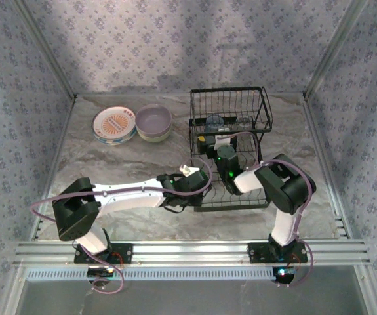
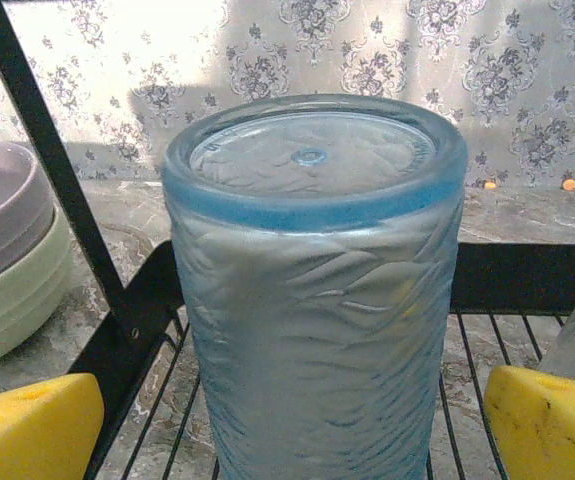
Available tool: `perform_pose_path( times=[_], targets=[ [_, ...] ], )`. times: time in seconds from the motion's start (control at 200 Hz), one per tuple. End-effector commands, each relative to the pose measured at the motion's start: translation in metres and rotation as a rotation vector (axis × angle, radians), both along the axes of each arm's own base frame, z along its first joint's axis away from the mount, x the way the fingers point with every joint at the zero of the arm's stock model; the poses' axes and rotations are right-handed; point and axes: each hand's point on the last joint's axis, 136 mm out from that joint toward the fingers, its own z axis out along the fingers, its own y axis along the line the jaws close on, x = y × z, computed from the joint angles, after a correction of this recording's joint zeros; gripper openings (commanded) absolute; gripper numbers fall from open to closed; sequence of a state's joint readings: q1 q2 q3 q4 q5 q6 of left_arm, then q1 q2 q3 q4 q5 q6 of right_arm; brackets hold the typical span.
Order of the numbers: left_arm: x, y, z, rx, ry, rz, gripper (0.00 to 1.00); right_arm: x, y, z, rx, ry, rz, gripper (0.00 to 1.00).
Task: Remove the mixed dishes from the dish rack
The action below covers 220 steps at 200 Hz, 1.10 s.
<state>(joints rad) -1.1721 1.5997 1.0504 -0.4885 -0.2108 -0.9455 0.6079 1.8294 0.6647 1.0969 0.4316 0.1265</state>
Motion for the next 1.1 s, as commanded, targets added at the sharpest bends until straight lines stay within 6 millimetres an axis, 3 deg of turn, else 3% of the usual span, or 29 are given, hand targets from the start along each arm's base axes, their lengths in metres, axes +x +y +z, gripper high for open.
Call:
perform_pose_path(
  times=[0.0, 0.175, 0.545, 0.959, 1.094],
  targets=[
    [-0.04, 0.004, -0.018, 0.046, 0.113, -0.133, 0.0, 0.014, -0.005, 0.005, 0.025, -0.007, -0.037, 1.0],
    [-0.04, 0.003, -0.017, 0.041, 0.11, -0.133, 0.0, 0.022, -0.007, 0.0, 0.025, -0.003, -0.047, 1.0],
    [-0.04, 0.003, -0.016, 0.036, 0.112, -0.133, 0.0, 0.032, -0.009, 0.001, 0.006, -0.04, -0.063, 0.87],
    [-0.04, 0.001, -0.015, 0.04, 0.113, -0.137, 0.0, 0.039, -0.018, -0.008, 0.027, -0.053, -0.082, 0.68],
    [-0.039, 0.001, -0.015, 0.044, 0.115, -0.134, 0.0, 0.037, -0.02, -0.006, 0.041, -0.071, -0.078, 0.55]
  ],
)
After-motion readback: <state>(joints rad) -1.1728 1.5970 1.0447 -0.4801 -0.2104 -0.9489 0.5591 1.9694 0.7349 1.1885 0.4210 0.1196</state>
